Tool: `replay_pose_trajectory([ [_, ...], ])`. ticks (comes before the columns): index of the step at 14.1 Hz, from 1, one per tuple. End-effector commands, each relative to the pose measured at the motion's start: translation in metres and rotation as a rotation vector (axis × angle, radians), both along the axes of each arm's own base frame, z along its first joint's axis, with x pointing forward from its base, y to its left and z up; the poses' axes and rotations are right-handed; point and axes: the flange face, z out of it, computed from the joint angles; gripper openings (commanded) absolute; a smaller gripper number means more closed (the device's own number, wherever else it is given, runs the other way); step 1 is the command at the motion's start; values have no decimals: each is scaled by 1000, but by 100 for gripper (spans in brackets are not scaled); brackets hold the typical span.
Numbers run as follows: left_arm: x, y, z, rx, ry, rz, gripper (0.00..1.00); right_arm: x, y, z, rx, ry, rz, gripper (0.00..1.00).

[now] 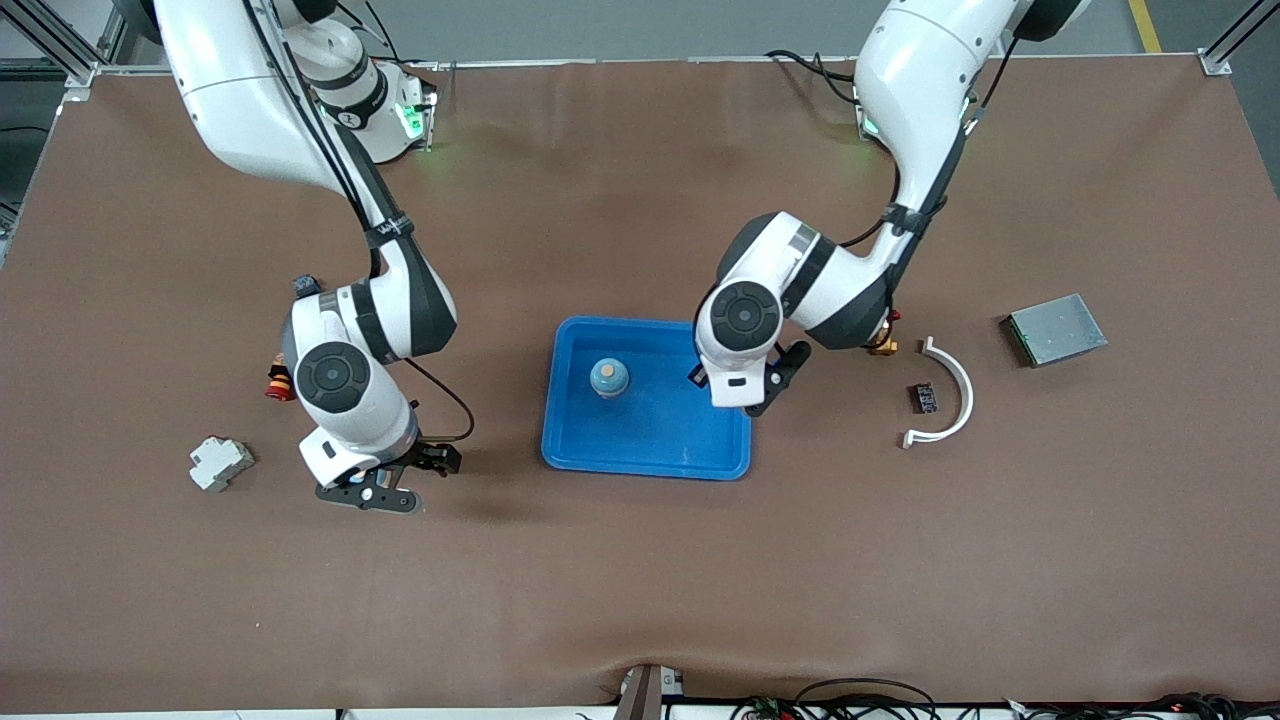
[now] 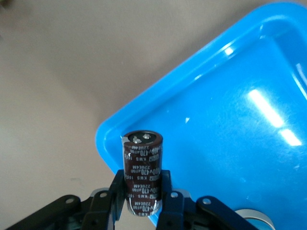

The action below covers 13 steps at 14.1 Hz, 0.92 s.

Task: Place electrolytic capacitor and blue bell in tray
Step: 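Move the right gripper to the second bell while the left gripper lowers the capacitor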

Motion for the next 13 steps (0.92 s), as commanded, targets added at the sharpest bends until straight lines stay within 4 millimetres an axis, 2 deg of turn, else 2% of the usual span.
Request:
replay_pose_trajectory([
  [1, -1, -10, -6, -13, -10, 14, 0, 3, -28, -1, 6, 3, 42, 100],
  [2, -6, -15, -13, -7, -5, 5, 0, 2, -34, -7, 9, -4, 60, 100],
  [5, -9, -15, -32, 16, 13, 15, 0, -2, -59, -27, 24, -28, 102, 100],
  [8, -11, -17, -54, 17, 12, 15, 0, 1, -77, -31, 72, -19, 120, 100],
  [13, -11, -19, -64, 15, 6, 15, 0, 7, -115, -50, 144, -25, 156, 100],
])
